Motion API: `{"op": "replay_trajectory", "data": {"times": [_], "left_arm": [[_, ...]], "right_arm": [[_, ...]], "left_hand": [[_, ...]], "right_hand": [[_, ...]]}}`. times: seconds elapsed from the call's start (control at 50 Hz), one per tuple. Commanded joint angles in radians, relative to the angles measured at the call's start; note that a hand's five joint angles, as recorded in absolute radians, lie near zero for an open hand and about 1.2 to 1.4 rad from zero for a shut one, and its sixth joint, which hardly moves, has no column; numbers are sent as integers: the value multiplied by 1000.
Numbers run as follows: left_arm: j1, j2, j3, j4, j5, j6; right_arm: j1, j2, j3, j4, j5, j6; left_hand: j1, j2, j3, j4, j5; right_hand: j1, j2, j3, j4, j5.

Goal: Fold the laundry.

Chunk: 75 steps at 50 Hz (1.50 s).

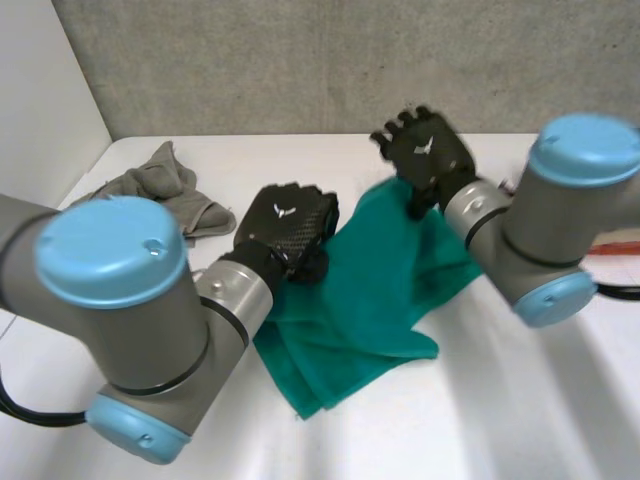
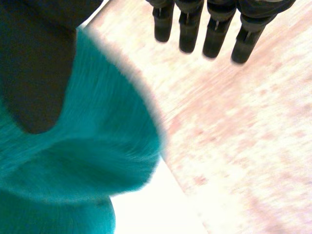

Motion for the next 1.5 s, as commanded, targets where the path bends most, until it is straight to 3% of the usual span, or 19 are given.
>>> {"op": "replay_trajectory", "data": {"times": [0.02, 0.08, 0.2, 0.32, 0.46, 0.52, 0.64, 0.8, 0.88, 0.94, 0.96, 1.02, 1.1, 1.16, 1.18, 1.22, 1.28, 1.4, 1.5], "left_arm": [[21, -64, 15, -10, -110, 4], [41, -55, 7, -8, -122, 1], [74, -1, -4, -8, -121, 3], [72, 12, -2, -7, -120, 1], [74, 9, -2, -5, -119, 1], [74, 9, 1, -5, -120, 1], [71, 11, 4, -5, -121, 1], [71, 12, -1, -5, -121, -2], [72, 12, -2, -5, -122, -3], [74, 12, -2, -7, -125, -5], [74, 12, -2, -7, -125, -5], [74, 12, -4, -8, -125, -3], [72, 14, -8, -11, -124, -2], [71, 22, -24, -19, -122, 1], [71, 28, -30, -20, -122, 1], [72, 57, -50, -28, -121, 3], [78, 97, -80, -34, -121, 3], [149, 175, -188, -39, -102, 4], [202, 190, -318, -39, -1, 8]], "right_arm": [[3, 5, 19, 22, 97, 2], [-5, -91, 91, 76, 166, 9], [-39, -236, 234, 244, 183, 66], [-42, -273, 401, 361, 145, 354], [-42, -259, 536, 262, -63, 609], [-34, -210, 530, 214, -104, 702], [-19, -147, 470, 182, -111, 811], [76, -60, 390, 179, -84, 831], [96, -15, 357, 179, -50, 831], [111, -12, 344, 179, -16, 828], [105, -17, 346, 179, 5, 828], [99, -34, 352, 173, 46, 818], [91, -200, 369, 154, 77, 697], [70, -264, 370, 173, 74, 542], [52, -273, 378, 189, 77, 414], [42, -275, 384, 202, 82, 284], [36, -276, 389, 213, 111, 66], [45, -279, 389, 208, 205, -6], [49, -288, 383, 203, 220, -6]], "left_hand": [[274, 201, 208, 199, 238], [274, 201, 208, 199, 238], [274, 201, 208, 199, 238], [274, 201, 208, 199, 238], [274, 201, 208, 199, 238], [274, 201, 208, 199, 238], [274, 201, 208, 199, 238], [274, 201, 208, 199, 238], [274, 201, 208, 199, 238], [274, 201, 208, 199, 238], [274, 201, 208, 199, 238], [274, 201, 208, 199, 238], [274, 201, 208, 199, 238], [-39, -112, -105, -114, -74], [-154, -226, -219, -228, -189], [-518, -590, -583, -592, -553], [-645, -717, -710, -719, -680], [-692, -764, -757, -766, -727], [-715, -788, -781, -790, -750]], "right_hand": [[-78, -83, -92, -93, -80], [-78, -83, -92, -93, -80], [-78, -83, -92, -93, -80], [29, 24, 15, 14, 27], [32, 27, 18, 17, 30], [79, 74, 64, 64, 77], [138, 133, 123, 123, 136], [220, 215, 205, 205, 218], [408, 402, 393, 393, 406], [873, 868, 859, 858, 871], [1141, 1136, 1127, 1126, 1139], [1144, 1139, 1129, 1129, 1142], [1144, 1139, 1129, 1129, 1142], [1144, 1139, 1129, 1129, 1142], [1144, 1139, 1129, 1129, 1142], [1144, 1139, 1129, 1129, 1142], [1144, 1139, 1129, 1129, 1142], [1144, 1139, 1129, 1129, 1142], [1144, 1139, 1129, 1129, 1142]]}}
